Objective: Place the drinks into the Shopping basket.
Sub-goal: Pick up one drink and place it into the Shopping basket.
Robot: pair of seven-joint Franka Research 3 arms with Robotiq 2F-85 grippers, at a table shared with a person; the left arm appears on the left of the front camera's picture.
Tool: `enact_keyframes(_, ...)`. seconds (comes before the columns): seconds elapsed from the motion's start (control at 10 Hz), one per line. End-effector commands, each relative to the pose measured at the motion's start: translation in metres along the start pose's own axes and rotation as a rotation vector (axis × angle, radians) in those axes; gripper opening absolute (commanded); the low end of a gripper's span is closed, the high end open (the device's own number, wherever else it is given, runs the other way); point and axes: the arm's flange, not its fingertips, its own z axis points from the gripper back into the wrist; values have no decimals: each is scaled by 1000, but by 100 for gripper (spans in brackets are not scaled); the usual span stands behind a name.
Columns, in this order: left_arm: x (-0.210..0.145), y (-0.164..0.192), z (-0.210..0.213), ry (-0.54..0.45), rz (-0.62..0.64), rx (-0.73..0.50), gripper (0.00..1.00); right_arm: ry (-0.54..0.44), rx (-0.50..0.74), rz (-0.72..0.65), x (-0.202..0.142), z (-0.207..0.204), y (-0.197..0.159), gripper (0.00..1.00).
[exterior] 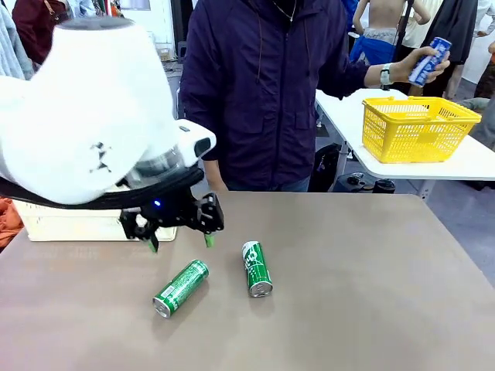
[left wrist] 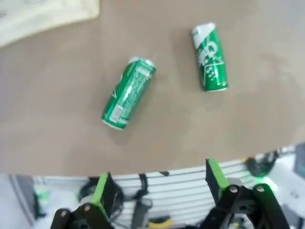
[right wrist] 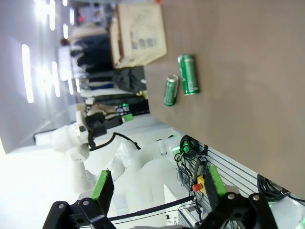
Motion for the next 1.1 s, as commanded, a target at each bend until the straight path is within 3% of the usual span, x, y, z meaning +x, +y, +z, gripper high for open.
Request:
enact_keyframes(0.0,-9,-39,-8,-33,217,80,100,11,-8,-11,-1,2,4,100)
enact_keyframes(0.2,-4,-64,-26,-57,277,44,100,11,-8,-11,-1,2,4,100)
enact_keyframes(0.4,8,-84,-49,-101,210,-34,100,11,-8,-11,-1,2,4,100)
enact_keyframes(0.5,25,-82,-56,-39,160,-58,100,11,-8,-11,-1,2,4,100)
enact_keyframes(0.7,37,-25,-16,-32,206,-83,100,11,-8,-11,-1,2,4,100)
enact_keyframes(0.9,25,63,41,-105,351,-74,100,11,-8,-11,-1,2,4,100)
enact_keyframes(1.0,19,84,48,-100,359,-107,100,11,-8,-11,-1,2,4,100)
